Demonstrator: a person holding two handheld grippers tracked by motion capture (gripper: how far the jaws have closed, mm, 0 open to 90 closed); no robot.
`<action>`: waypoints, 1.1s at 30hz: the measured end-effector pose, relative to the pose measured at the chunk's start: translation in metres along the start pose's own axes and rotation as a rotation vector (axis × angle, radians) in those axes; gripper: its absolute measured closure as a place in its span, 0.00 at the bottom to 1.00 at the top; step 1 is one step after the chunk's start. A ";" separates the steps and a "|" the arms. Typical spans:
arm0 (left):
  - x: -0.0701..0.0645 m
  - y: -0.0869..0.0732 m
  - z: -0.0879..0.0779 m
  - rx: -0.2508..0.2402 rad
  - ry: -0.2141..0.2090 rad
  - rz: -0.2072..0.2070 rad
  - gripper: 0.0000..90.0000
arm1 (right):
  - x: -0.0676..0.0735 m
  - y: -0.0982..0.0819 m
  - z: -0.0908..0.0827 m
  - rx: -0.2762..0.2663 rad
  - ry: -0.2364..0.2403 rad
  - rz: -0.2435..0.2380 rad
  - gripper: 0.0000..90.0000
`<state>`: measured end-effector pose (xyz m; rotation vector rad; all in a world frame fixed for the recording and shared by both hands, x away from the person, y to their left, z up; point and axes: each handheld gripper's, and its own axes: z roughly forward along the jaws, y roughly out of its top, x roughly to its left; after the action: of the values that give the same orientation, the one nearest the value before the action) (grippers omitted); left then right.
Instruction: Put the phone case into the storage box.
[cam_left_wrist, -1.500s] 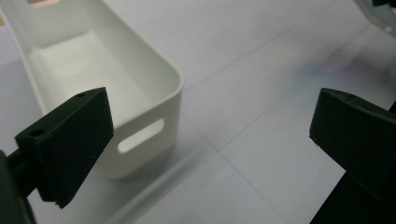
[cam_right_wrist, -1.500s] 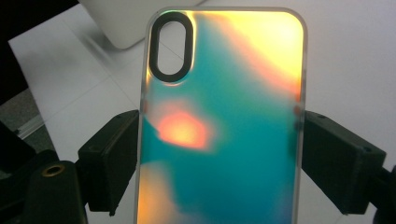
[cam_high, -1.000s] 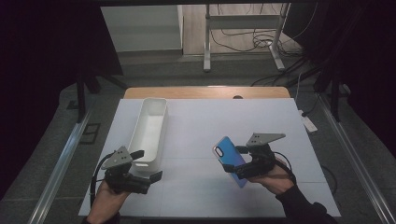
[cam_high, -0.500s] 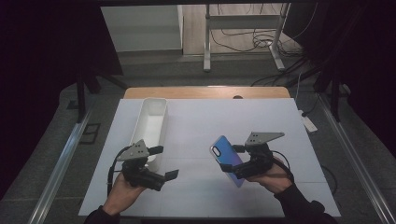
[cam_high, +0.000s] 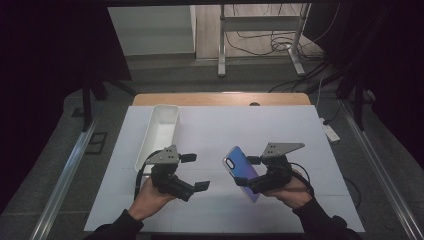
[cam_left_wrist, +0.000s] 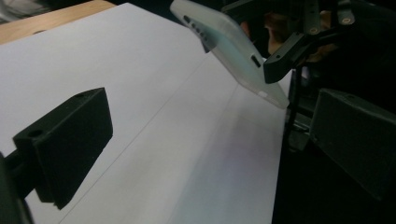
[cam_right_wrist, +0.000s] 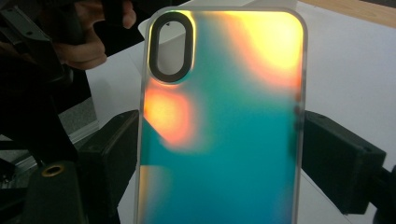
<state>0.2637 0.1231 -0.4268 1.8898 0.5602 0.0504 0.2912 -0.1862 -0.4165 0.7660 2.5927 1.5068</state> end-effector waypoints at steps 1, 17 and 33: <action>0.000 0.001 0.003 0.001 -0.011 0.002 0.00 | 0.000 0.000 0.000 -0.002 0.002 -0.001 0.19; 0.006 0.013 0.033 0.012 -0.186 0.017 0.23 | 0.005 0.001 -0.002 -0.009 0.016 -0.019 0.19; 0.012 0.016 0.040 0.031 -0.347 -0.029 0.79 | 0.006 0.001 -0.002 -0.013 0.025 -0.028 0.19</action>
<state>0.2914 0.0886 -0.4310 1.8655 0.3511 -0.3015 0.2862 -0.1844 -0.4134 0.7116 2.5975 1.5331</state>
